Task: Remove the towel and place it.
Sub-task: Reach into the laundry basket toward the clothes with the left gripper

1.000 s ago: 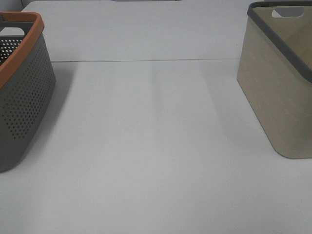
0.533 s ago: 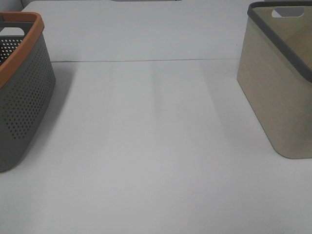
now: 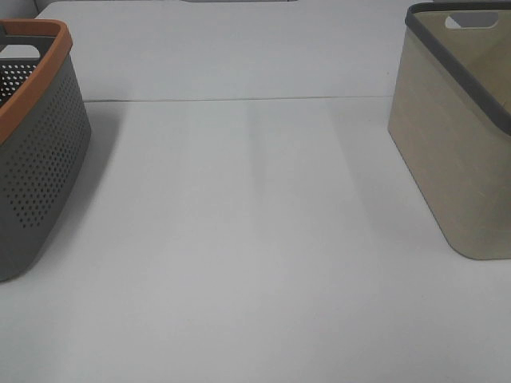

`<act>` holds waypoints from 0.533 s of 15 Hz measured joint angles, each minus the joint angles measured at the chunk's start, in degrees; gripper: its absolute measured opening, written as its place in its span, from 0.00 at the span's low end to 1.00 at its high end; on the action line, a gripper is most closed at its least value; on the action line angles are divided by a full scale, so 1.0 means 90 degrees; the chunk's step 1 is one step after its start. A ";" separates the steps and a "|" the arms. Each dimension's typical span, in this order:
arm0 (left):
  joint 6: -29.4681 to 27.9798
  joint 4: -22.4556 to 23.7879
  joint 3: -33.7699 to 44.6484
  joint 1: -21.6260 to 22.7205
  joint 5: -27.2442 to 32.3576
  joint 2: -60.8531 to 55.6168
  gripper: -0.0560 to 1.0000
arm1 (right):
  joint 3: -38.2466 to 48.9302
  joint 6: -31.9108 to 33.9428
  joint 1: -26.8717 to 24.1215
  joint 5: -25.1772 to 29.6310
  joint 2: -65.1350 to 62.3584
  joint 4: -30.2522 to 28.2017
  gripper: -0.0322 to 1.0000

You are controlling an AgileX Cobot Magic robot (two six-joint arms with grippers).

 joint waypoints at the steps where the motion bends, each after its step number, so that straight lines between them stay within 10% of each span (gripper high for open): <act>1: 0.0000 0.0000 0.0000 0.0000 0.0000 0.0000 0.84 | 0.0000 0.0000 0.0000 0.0000 0.0000 0.0000 0.66; 8: 0.0000 0.0000 0.0000 0.0000 0.0000 0.0000 0.84 | 0.0000 0.0000 0.0000 0.0000 0.0000 0.0000 0.66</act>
